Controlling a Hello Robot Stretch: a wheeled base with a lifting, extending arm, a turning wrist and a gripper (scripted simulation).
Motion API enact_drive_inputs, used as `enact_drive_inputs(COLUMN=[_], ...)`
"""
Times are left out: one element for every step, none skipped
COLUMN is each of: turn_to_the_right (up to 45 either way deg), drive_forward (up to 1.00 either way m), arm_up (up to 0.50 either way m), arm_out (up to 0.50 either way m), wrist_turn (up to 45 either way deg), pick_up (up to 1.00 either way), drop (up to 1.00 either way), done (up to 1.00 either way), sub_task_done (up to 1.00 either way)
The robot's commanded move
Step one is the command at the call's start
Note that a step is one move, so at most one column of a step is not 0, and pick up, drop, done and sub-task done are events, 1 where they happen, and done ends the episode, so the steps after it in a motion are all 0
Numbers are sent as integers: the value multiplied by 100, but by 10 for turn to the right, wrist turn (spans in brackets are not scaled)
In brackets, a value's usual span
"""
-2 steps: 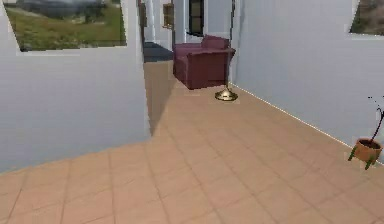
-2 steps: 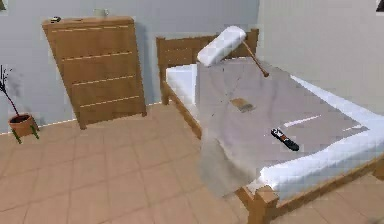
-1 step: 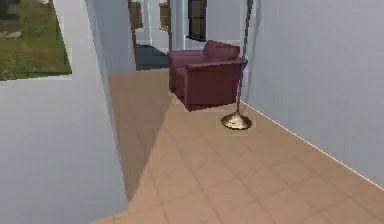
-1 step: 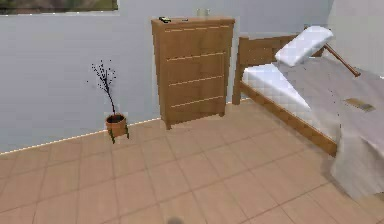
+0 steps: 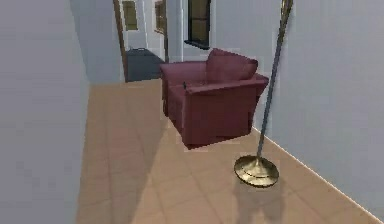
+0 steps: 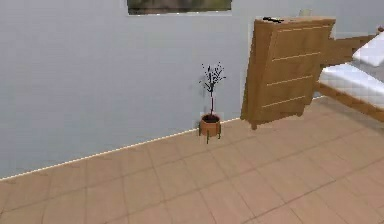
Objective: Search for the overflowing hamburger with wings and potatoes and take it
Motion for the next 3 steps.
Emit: enact_drive_inputs(turn_to_the_right=[-60, 0, -90], drive_forward=[0, 10, 0], arm_up=[0, 0, 0], arm_out=[0, 0, 0], wrist_turn=[0, 0, 0], pick_up=[0, 0, 0], drop=[0, 0, 0], done=[0, 0, 0], sub_task_done=[0, 0, 0])
